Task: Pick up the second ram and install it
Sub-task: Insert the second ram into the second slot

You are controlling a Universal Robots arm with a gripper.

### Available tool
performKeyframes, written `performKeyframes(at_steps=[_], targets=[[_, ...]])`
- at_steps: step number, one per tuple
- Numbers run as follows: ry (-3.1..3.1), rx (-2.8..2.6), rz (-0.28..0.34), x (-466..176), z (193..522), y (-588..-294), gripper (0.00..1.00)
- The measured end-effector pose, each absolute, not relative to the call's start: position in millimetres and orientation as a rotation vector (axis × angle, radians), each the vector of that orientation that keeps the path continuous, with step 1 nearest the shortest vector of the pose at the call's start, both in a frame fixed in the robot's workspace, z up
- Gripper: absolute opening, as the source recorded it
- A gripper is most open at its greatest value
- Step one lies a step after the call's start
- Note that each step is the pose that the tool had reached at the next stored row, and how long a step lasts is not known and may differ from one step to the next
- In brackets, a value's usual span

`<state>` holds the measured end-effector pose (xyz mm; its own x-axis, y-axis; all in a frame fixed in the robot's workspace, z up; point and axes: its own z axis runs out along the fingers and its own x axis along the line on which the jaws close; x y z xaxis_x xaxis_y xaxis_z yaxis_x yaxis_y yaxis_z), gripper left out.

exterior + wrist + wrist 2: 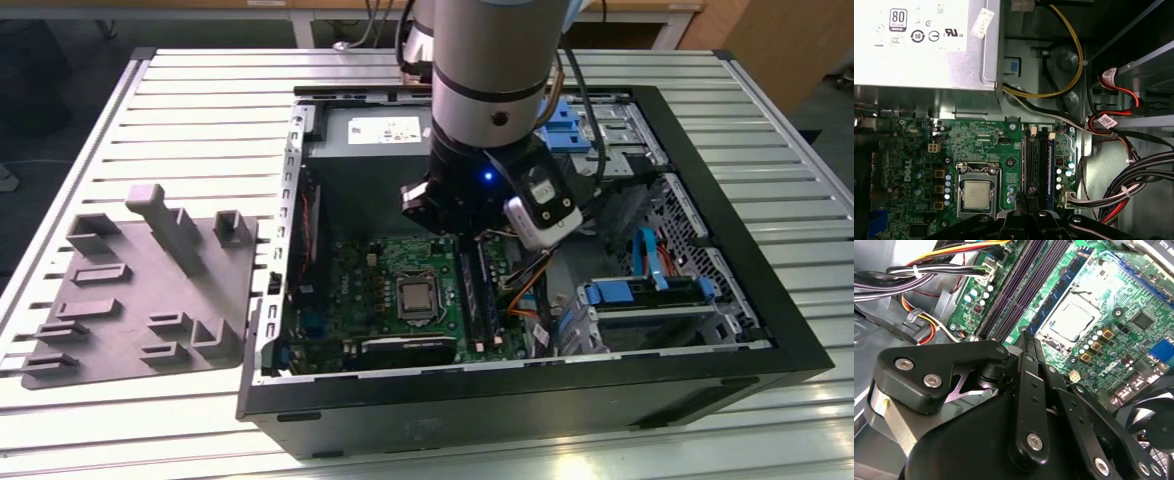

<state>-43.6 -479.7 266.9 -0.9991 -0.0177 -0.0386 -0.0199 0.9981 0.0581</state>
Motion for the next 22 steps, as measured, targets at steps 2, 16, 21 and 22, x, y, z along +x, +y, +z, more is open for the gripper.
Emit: performKeyframes(at_steps=[2, 16, 21, 22], targets=[[3.102, -0.029, 0.091, -43.4, 266.4, -479.9, 0.12], [3.102, -0.028, 0.091, -43.1, 262.6, -480.2, 0.12], [3.102, -0.028, 0.091, -43.0, 260.4, -480.3, 0.12], [3.102, -0.028, 0.091, -43.0, 259.9, -480.2, 0.12]])
